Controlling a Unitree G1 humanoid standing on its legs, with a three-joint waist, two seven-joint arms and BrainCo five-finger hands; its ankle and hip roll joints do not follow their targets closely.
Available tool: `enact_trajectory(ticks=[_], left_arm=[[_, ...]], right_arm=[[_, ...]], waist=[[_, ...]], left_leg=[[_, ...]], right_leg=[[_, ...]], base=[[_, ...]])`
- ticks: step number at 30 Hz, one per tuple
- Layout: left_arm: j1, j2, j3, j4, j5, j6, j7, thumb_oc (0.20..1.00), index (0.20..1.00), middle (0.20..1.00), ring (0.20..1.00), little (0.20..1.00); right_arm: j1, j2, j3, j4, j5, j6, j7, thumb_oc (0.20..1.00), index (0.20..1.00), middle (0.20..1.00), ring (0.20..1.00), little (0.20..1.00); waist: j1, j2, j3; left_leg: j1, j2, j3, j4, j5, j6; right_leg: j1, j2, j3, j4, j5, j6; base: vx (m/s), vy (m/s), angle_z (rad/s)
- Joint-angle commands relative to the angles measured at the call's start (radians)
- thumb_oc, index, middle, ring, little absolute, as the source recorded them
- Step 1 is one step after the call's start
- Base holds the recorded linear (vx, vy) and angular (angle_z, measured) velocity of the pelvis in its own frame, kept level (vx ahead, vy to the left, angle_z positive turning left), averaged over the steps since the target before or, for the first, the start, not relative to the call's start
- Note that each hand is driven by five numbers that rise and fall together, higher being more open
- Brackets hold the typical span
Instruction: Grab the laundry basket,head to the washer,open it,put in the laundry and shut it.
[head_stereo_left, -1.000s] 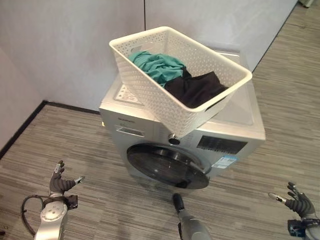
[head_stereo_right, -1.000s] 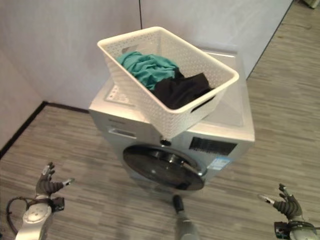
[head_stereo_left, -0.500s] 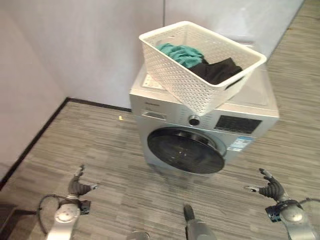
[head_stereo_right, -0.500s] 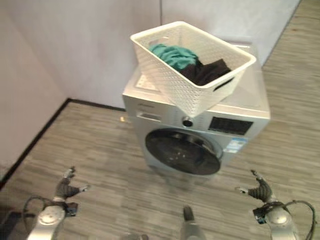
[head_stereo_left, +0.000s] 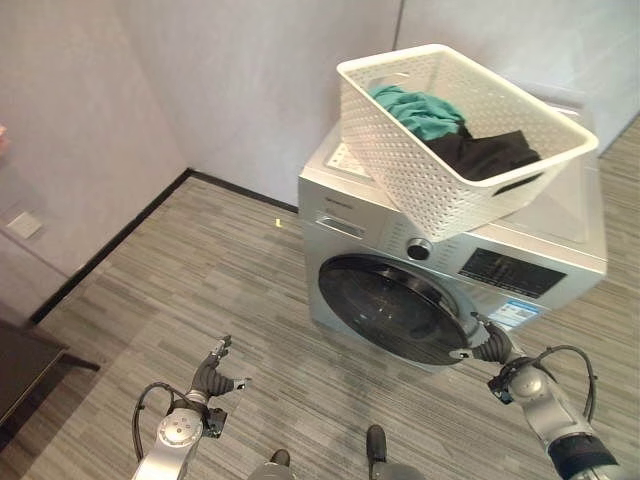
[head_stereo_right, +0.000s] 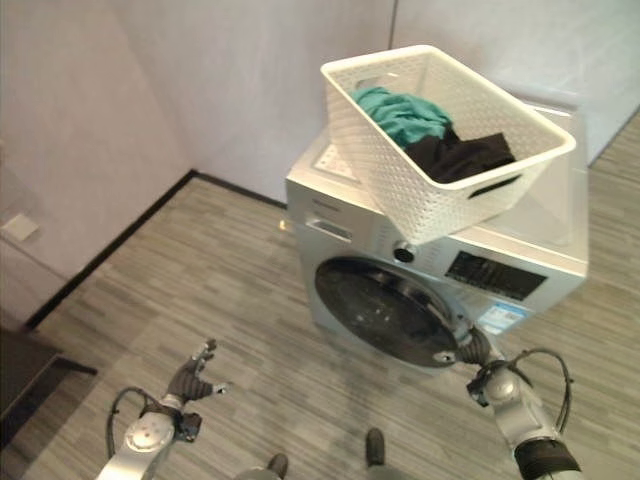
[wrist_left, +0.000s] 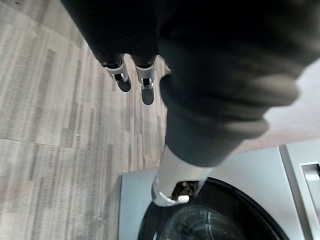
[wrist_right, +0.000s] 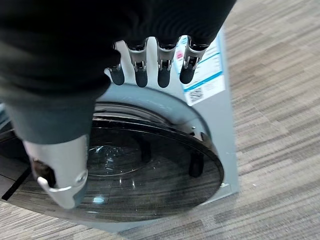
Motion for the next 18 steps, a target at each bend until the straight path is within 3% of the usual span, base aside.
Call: enact_trajectory(ticks=[1, 6, 7, 11, 15, 18], left_arm=[[-0.064, 0.044, -0.031, -0.044, -0.005, -0.042, 0.004, 1.0, 1.0, 1.0, 1.0, 1.0], [-0.124, 0.03, -0.087, -0.056, -0.062, -0.075, 0.069, 1.0, 1.0, 1.0, 1.0, 1.0], [-0.142, 0.026, -0.108, -0.063, -0.091, -0.097, 0.097, 1.0, 1.0, 1.0, 1.0, 1.0], [-0.169, 0.012, -0.13, -0.052, -0.105, -0.113, 0.116, 1.0, 1.0, 1.0, 1.0, 1.0], [-0.2, -0.033, -0.125, 0.017, -0.168, -0.11, 0.144, 1.0, 1.0, 1.0, 1.0, 1.0], [-0.21, -0.029, -0.111, 0.046, -0.109, -0.1, 0.148, 1.0, 1.0, 1.0, 1.0, 1.0]], right_arm=[[-0.096, -0.045, 0.009, 0.025, 0.029, -0.031, -0.061, 1.0, 1.0, 1.0, 1.0, 1.0], [-0.303, -0.047, 0.095, 0.152, 0.085, -0.049, -0.138, 1.0, 1.0, 1.0, 1.0, 1.0], [-0.426, -0.094, 0.156, 0.22, 0.066, -0.058, -0.175, 1.0, 1.0, 1.0, 1.0, 1.0], [-0.521, -0.126, 0.212, 0.284, 0.078, -0.079, -0.191, 1.0, 1.0, 1.0, 1.0, 1.0], [-0.517, -0.048, 0.266, 0.277, 0.105, -0.082, -0.166, 1.0, 1.0, 1.0, 1.0, 1.0], [-0.419, 0.037, 0.274, 0.165, 0.126, -0.097, -0.124, 1.0, 1.0, 1.0, 1.0, 1.0]], waist=[[0.001, -0.017, 0.034], [0.023, 0.019, 0.121], [0.034, 0.037, 0.145], [0.045, 0.049, 0.147], [0.051, 0.06, 0.136], [0.042, 0.058, 0.121]], left_leg=[[-0.034, -0.06, 0.032, -0.064, 0.035, 0.071], [-0.131, -0.089, 0.023, -0.056, 0.071, 0.077], [-0.181, -0.108, 0.033, -0.05, 0.088, 0.078], [-0.21, -0.12, 0.045, -0.053, 0.099, 0.081], [-0.209, -0.126, 0.054, -0.059, 0.099, 0.088], [-0.182, -0.12, 0.057, -0.063, 0.091, 0.09]], right_leg=[[0.03, -0.016, 0.049, 0.036, -0.107, 0.014], [-0.072, -0.014, 0.057, 0.05, -0.084, 0.013], [-0.133, -0.015, 0.075, 0.06, -0.07, 0.013], [-0.168, -0.015, 0.092, 0.059, -0.059, 0.014], [-0.166, -0.015, 0.11, 0.041, -0.056, 0.014], [-0.143, -0.015, 0.11, 0.038, -0.065, 0.013]], base=[[-0.11, -0.044, 0.07], [-0.2, -0.007, 0.04], [-0.2, 0.054, -0.04], [-0.07, 0.042, -0.09], [0.0, 0.01, -0.14], [0.04, 0.013, -0.11]])
